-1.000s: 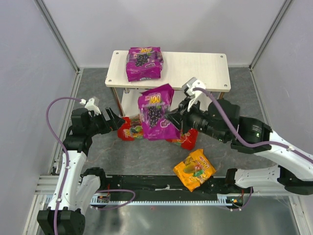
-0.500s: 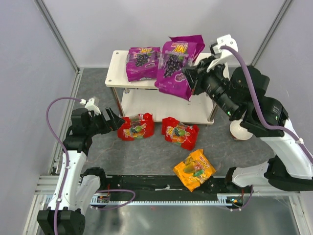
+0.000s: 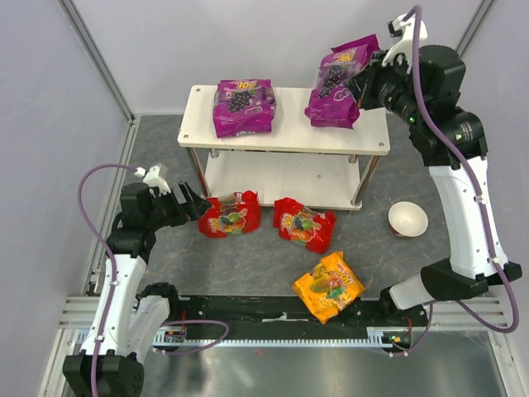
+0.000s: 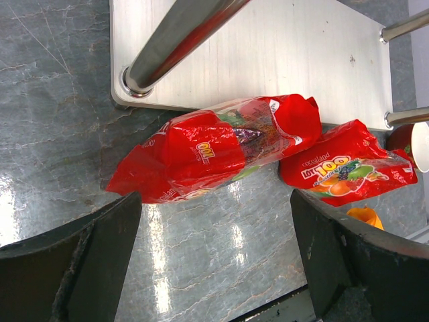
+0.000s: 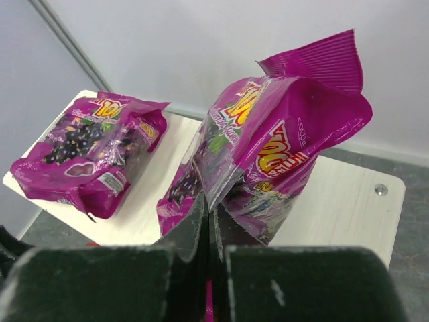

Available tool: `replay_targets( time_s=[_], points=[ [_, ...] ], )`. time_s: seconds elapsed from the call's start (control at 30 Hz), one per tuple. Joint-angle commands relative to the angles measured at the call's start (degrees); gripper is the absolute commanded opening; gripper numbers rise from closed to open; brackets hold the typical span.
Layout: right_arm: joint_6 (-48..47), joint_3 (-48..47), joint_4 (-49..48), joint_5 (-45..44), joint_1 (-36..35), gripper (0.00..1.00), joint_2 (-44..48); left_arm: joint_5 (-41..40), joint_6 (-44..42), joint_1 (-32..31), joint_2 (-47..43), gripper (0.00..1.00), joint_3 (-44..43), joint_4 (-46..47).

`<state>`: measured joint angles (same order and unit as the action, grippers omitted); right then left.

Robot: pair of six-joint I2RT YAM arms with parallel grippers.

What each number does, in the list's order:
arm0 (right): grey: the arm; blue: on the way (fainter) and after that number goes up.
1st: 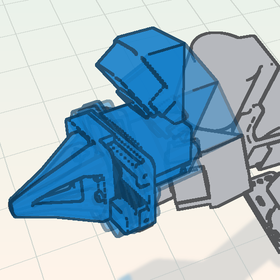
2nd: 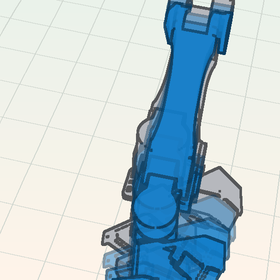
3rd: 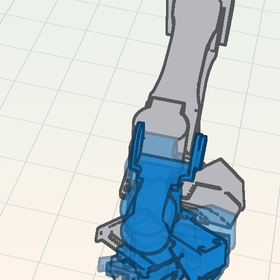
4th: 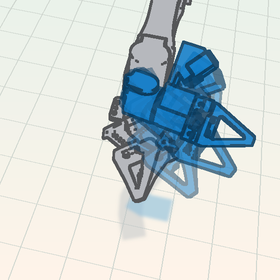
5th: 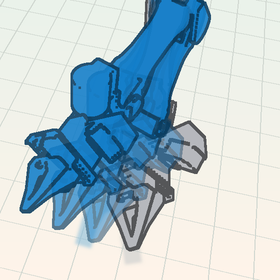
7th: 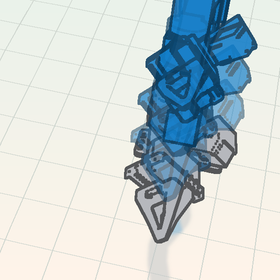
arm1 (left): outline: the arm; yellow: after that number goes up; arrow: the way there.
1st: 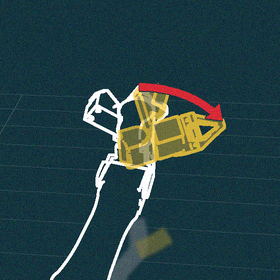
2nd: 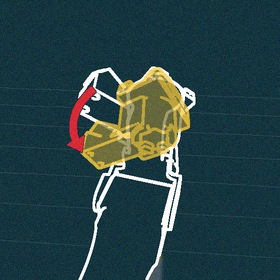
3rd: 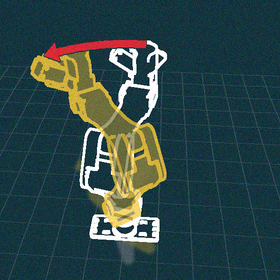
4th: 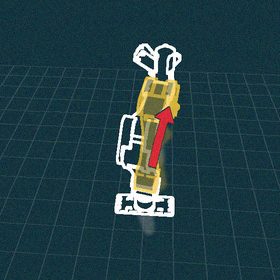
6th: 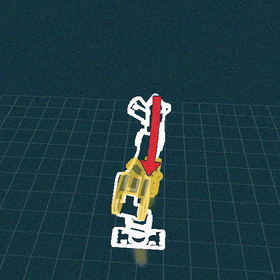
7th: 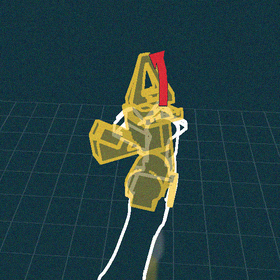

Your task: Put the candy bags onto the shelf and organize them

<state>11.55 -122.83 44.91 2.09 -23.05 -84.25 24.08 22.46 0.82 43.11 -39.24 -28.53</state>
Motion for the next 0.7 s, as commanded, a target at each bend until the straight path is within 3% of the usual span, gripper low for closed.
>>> replay_targets(
  time_s=[0.0,0.3,0.67],
  points=[
    [4.79,-2.95,-9.39,19.25,5.90,0.00,0.93,0.89,-0.31,-0.20,-0.22,0.99,-0.13,1.90],
    [16.38,6.19,-23.10,37.63,12.23,0.00,0.75,0.97,-0.31,-0.12,-0.40,0.99,-0.04,1.90],
    [17.01,12.69,-24.07,40.36,14.00,0.00,0.23,1.32,-0.22,-0.12,0.04,0.99,-0.04,1.99]
  ],
)
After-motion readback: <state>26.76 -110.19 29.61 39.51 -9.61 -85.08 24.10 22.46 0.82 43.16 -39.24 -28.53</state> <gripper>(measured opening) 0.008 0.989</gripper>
